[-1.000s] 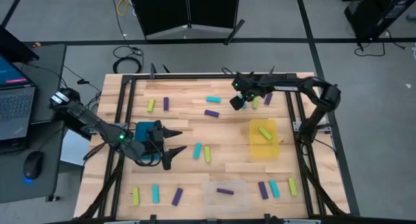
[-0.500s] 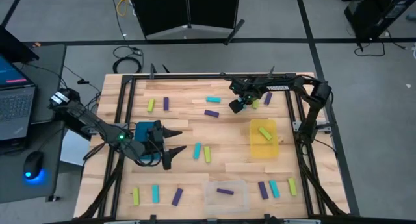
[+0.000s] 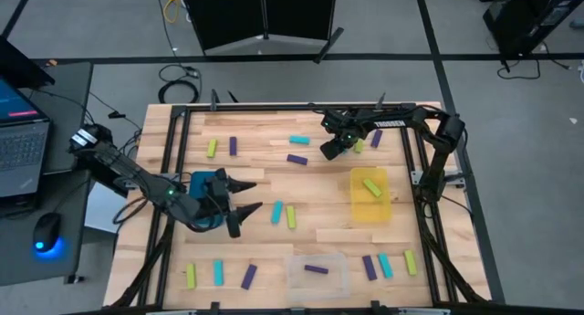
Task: Sort blocks
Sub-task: Put the light blue block into the blue bin
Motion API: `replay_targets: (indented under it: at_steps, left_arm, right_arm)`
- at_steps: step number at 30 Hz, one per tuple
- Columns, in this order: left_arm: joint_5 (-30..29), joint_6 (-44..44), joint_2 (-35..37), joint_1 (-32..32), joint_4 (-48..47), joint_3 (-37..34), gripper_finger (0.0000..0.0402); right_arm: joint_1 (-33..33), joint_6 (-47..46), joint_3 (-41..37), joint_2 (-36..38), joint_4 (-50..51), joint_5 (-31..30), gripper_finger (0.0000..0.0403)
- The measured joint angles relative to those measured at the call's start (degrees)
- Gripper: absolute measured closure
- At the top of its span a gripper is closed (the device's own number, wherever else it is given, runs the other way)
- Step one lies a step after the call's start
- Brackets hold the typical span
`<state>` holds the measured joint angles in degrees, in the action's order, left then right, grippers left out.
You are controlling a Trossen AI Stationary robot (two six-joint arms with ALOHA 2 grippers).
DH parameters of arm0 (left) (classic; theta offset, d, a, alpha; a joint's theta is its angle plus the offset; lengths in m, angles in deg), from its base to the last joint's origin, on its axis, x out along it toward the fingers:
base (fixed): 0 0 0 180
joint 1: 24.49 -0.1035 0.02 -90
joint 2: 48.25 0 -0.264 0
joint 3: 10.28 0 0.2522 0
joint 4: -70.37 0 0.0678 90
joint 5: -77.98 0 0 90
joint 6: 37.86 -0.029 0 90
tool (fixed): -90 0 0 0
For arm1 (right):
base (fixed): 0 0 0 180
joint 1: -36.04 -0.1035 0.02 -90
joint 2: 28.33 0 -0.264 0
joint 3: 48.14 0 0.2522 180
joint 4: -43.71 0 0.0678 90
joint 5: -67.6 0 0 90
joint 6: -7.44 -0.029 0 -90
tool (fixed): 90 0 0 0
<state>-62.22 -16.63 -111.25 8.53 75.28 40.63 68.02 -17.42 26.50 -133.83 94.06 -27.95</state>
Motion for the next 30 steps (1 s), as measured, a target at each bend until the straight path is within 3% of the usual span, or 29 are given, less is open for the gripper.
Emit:
replay_targets:
  at_steps: [7, 12, 18, 24, 30]
  left_arm:
    - [-0.4, -1.1, 0.1, 0.0, 5.1, 0.0, 0.0094]
    - [-1.0, -1.9, 2.6, 0.0, 8.3, 0.0, 0.0094]
    - [-2.8, -5.9, 7.9, 0.0, 8.6, 0.1, 0.0094]
    - [-2.9, -9.8, 13.9, 0.0, 8.7, 0.1, 0.0094]
    - [-3.0, -13.2, 18.5, 0.0, 8.7, 0.1, 0.0094]
  right_arm:
    - [-1.4, 0.2, -0.6, 3.7, 0.3, -2.5, 0.0290]
    - [-6.4, -2.3, -0.4, 9.8, -2.2, -5.2, 0.0290]
    - [-17.6, -4.6, -0.4, 13.1, -20.2, -5.8, 0.0290]
    - [-28.1, -5.4, 2.5, 6.9, -41.3, -6.9, 0.0290]
    - [-33.0, -2.0, 15.6, -6.3, -49.5, -6.5, 0.0290]
